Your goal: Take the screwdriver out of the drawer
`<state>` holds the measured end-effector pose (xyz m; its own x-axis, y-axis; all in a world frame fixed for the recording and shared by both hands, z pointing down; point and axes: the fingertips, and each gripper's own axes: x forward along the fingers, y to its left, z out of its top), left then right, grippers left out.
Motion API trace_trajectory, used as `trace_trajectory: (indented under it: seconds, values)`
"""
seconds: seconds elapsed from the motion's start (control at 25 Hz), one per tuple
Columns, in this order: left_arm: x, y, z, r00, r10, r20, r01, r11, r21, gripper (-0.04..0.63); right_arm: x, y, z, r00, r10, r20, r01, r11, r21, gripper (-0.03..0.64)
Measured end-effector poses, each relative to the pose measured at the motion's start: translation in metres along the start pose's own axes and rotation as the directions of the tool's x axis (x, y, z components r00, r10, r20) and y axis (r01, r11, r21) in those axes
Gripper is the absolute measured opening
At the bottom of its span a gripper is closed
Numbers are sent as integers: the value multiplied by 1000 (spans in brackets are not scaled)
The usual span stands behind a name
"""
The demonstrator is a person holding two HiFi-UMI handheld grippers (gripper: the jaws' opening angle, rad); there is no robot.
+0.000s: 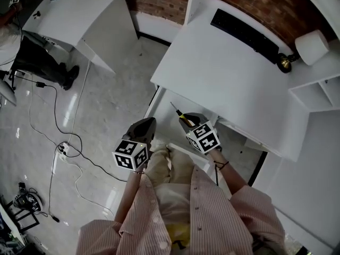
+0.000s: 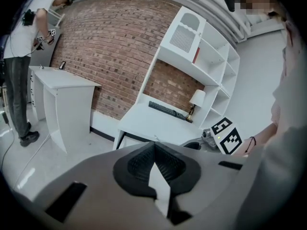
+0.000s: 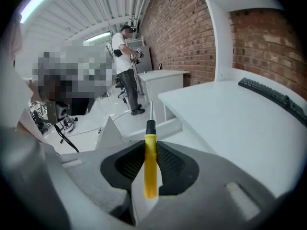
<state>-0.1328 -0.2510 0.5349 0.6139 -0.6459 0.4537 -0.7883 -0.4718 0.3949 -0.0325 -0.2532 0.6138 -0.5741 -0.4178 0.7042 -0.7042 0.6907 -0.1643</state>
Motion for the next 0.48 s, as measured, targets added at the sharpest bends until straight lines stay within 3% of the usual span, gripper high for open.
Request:
trace_trajectory:
  seconds: [0.48]
  values:
    - [-21, -7, 51, 991, -3, 133, -7, 997, 79, -2, -63, 1, 74, 961, -20, 276, 7, 999, 46, 80]
